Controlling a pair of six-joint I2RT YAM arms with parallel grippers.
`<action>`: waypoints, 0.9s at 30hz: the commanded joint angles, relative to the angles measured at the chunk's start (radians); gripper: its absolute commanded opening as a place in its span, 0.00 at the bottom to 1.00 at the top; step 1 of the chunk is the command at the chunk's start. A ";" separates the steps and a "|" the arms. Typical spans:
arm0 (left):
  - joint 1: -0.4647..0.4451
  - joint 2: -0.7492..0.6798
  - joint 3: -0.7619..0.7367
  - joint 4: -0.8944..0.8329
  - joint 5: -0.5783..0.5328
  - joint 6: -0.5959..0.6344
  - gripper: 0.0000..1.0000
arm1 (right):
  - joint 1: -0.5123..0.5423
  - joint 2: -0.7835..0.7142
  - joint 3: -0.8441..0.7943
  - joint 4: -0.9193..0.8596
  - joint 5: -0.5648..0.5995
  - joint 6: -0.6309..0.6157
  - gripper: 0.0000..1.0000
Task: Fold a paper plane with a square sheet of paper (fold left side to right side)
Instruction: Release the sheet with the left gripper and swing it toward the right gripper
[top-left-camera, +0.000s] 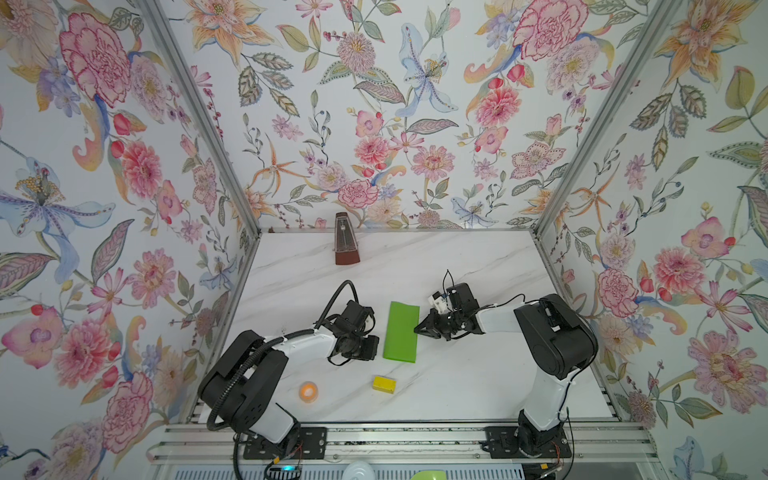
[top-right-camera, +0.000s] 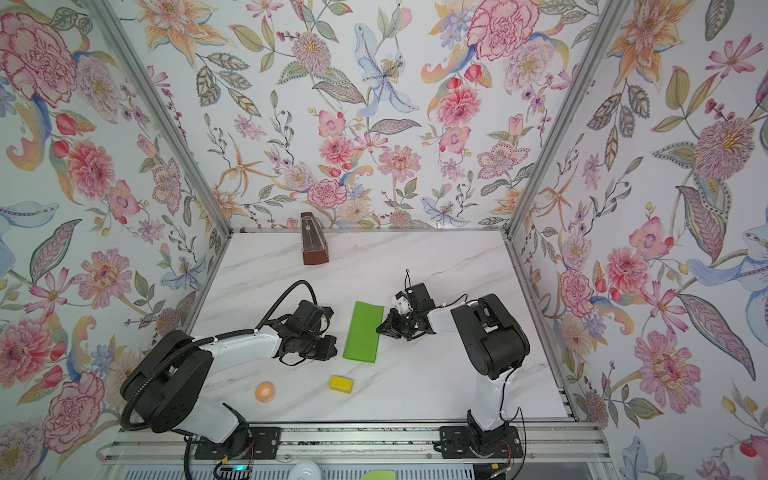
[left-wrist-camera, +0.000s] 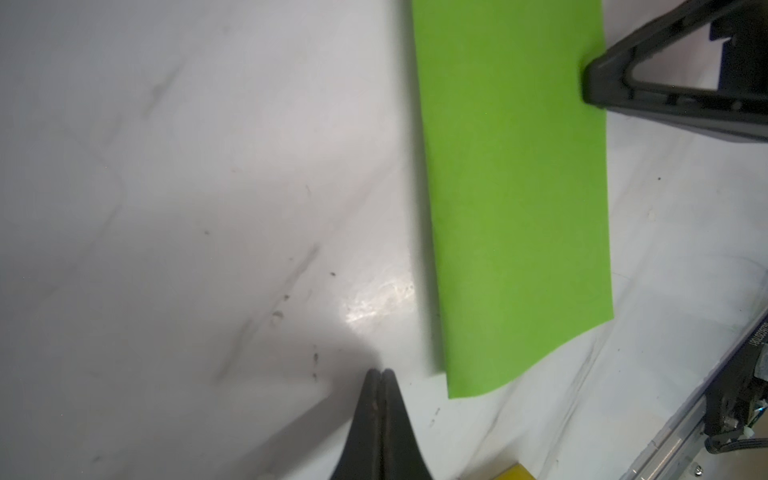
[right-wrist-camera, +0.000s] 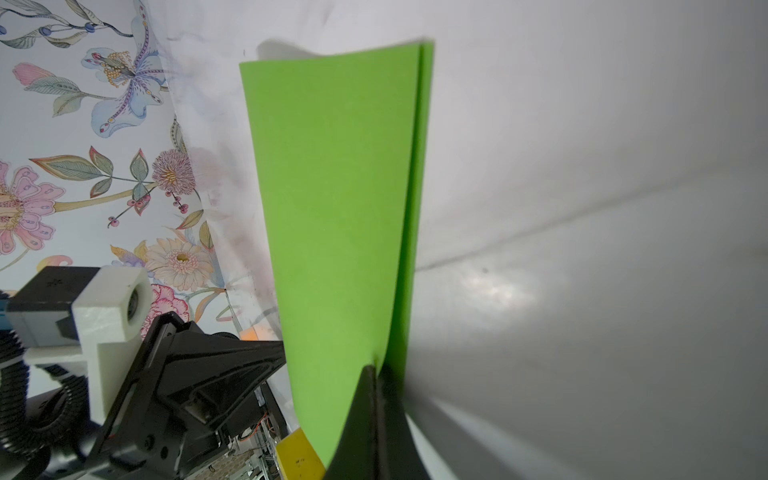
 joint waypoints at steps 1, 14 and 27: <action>0.005 -0.047 -0.020 -0.102 -0.105 0.050 0.00 | 0.001 0.011 -0.023 -0.089 0.031 0.022 0.00; -0.279 -0.120 0.127 -0.009 -0.247 0.248 0.15 | 0.006 0.024 0.090 -0.267 0.005 0.119 0.00; -0.486 0.157 0.284 -0.035 -0.432 0.286 0.45 | 0.006 0.052 0.118 -0.310 0.014 0.119 0.00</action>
